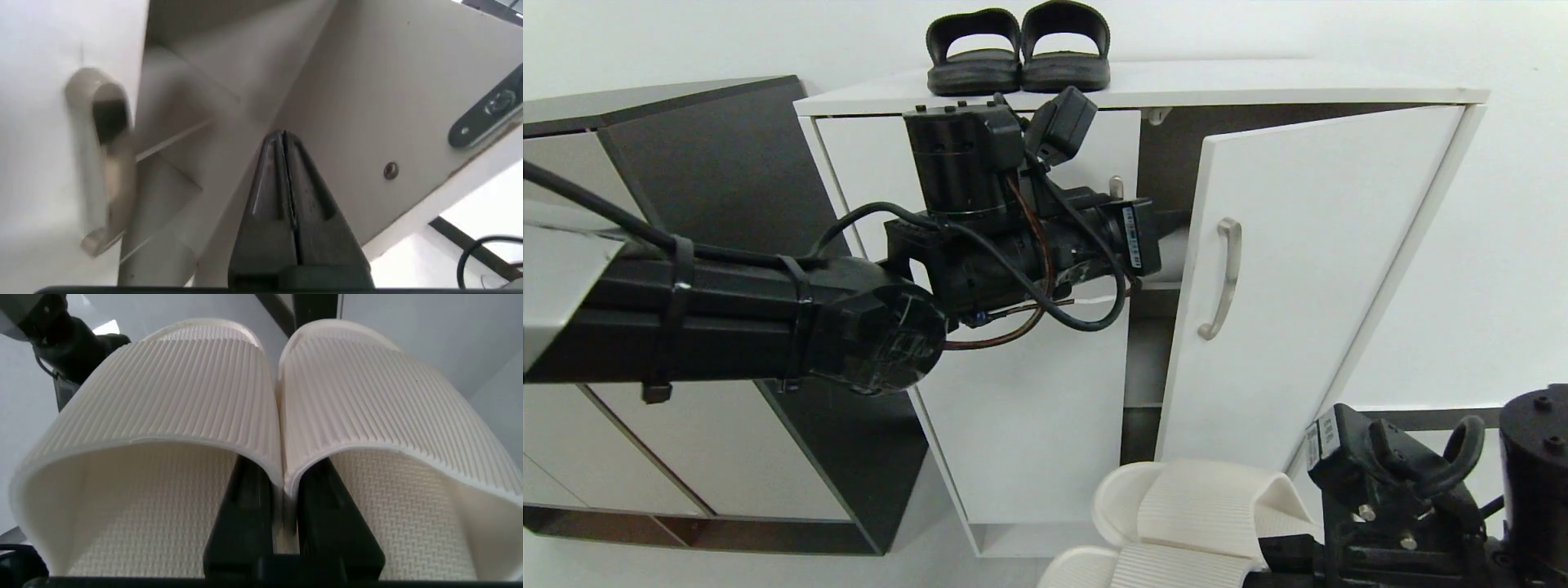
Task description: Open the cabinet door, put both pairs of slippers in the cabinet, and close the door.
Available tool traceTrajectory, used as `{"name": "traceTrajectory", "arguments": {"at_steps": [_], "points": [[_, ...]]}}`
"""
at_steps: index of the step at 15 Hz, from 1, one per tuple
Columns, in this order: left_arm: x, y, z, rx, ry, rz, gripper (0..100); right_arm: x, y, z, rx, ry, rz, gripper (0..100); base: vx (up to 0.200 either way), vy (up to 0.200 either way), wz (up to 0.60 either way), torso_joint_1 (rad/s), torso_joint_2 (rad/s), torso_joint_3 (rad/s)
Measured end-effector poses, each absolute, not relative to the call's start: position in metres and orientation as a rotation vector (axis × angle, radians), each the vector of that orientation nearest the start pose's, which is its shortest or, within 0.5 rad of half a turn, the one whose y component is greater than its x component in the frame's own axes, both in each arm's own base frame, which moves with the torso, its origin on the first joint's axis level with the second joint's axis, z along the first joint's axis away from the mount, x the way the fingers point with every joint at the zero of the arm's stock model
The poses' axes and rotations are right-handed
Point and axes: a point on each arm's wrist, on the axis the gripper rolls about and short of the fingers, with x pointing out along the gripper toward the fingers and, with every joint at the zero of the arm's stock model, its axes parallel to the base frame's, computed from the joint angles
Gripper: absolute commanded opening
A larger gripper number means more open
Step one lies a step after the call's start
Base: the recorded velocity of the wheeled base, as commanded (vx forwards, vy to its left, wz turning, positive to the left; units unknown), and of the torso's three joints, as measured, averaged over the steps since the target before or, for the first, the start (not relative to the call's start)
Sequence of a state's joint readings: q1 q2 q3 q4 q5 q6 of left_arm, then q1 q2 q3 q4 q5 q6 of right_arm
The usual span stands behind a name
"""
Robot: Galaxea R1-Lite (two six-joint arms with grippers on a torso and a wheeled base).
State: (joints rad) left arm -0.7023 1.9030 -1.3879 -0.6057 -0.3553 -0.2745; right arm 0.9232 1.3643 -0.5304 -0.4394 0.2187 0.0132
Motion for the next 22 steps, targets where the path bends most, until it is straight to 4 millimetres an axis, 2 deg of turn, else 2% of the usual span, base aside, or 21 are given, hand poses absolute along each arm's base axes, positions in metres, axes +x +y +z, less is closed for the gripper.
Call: {"name": "traceTrajectory", "arguments": {"at_steps": [2,4,8,9,11,12,14,16,18,19,22], "points": [[0.29,-0.263,0.269,-0.265,0.059,-1.057,0,0.12,0.168,0.173,-0.146,0.407,1.131,0,-0.2,0.0,0.0,0.005,0.0,0.002],[0.279,-0.274,0.268,-0.276,0.07,-1.06,0,0.115,0.167,0.164,-0.213,0.404,1.169,0,-0.2,0.0,0.0,0.01,0.0,0.005],[0.233,-0.302,0.269,-0.295,0.066,-1.169,0,0.107,0.169,0.158,-0.241,0.417,1.207,0,-0.2,0.0,0.0,-0.004,0.0,0.002],[0.229,-0.303,0.269,-0.295,0.065,-1.174,0,0.108,0.169,0.157,-0.242,0.42,1.203,0,-0.2,0.0,0.0,0.002,-0.01,0.002],[0.235,-0.293,0.272,-0.287,0.041,-1.108,0,0.111,0.17,0.157,-0.238,0.421,1.183,0,0.0,0.0,0.0,0.0,0.0,0.0],[0.242,-0.282,0.275,-0.284,0.02,-1.029,0,0.118,0.17,0.159,-0.23,0.422,1.132,0,0.0,0.0,0.0,0.0,0.0,0.0],[0.251,-0.242,0.292,-0.292,-0.035,-0.838,0,0.141,0.175,0.171,-0.138,0.419,0.875,0,0.0,0.0,0.0,0.0,0.0,0.0],[0.239,-0.193,0.309,-0.268,-0.04,-0.678,0,0.164,0.187,0.184,-0.023,0.398,0.659,0,0.0,0.0,0.0,0.0,0.0,0.0],[0.205,-0.149,0.312,-0.216,0.019,-0.528,0,0.181,0.198,0.189,-0.002,0.362,0.513,0,0.0,0.0,0.0,0.0,0.0,0.0],[0.179,-0.122,0.307,-0.185,0.057,-0.416,0,0.188,0.203,0.188,-0.006,0.351,0.441,0,0.0,0.0,0.0,0.0,0.0,0.0],[0.11,-0.05,0.266,-0.127,0.108,-0.101,0,0.199,0.214,0.178,-0.023,0.354,0.384,0,0.0,0.0,0.0,0.0,0.0,0.0]]}}
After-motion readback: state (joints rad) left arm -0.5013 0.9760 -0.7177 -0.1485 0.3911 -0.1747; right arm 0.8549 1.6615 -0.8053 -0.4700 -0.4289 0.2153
